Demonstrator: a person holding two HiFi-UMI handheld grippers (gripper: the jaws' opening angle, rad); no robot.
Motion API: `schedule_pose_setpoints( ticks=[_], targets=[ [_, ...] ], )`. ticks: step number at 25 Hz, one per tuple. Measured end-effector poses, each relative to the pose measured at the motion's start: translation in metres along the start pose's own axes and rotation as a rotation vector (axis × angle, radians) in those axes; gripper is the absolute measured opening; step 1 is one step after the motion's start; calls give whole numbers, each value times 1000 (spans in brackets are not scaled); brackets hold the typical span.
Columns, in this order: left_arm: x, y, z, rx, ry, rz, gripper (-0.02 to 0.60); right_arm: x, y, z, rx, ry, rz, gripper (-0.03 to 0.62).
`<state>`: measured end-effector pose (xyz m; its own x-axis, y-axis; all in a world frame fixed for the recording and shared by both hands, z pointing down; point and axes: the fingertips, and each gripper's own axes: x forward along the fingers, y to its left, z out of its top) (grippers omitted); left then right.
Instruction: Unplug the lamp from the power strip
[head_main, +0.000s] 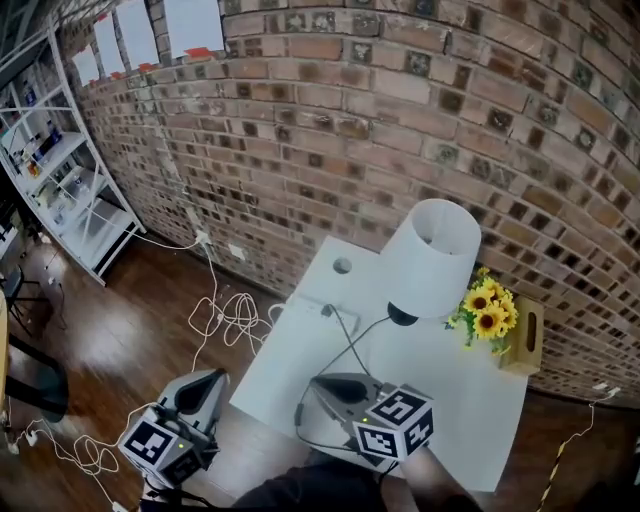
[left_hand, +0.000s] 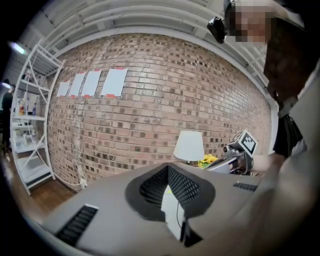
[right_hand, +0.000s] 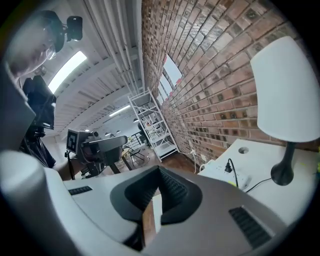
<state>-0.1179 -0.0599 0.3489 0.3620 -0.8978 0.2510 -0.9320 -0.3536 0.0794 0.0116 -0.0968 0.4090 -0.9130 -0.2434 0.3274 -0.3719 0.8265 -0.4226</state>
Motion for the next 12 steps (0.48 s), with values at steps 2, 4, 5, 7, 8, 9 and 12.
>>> schedule_pose_setpoints(
  ticks=[2, 4, 5, 7, 8, 9, 12],
  targets=[
    [12, -3, 5, -53, -6, -15, 15, 0, -16, 4, -6, -1, -11, 2],
    [23, -7, 13, -77, 2, -16, 15, 0, -33, 9, -20, 3, -26, 2],
    [28, -7, 15, -69, 9, -11, 15, 1, -44, 11, -36, 8, -41, 2],
    [38, -6, 18, -50, 27, 0, 15, 0, -65, 16, -84, 22, -80, 2],
    [42, -6, 19, -46, 33, 3, 15, -1, -75, 18, -109, 29, -99, 2],
    [47, -7, 19, -44, 38, 3, 15, -2, -84, 20, -133, 35, -114, 2],
    [59, -6, 15, -32, 65, 4, 15, -5, -100, 27, -174, 31, -139, 2]
  ],
)
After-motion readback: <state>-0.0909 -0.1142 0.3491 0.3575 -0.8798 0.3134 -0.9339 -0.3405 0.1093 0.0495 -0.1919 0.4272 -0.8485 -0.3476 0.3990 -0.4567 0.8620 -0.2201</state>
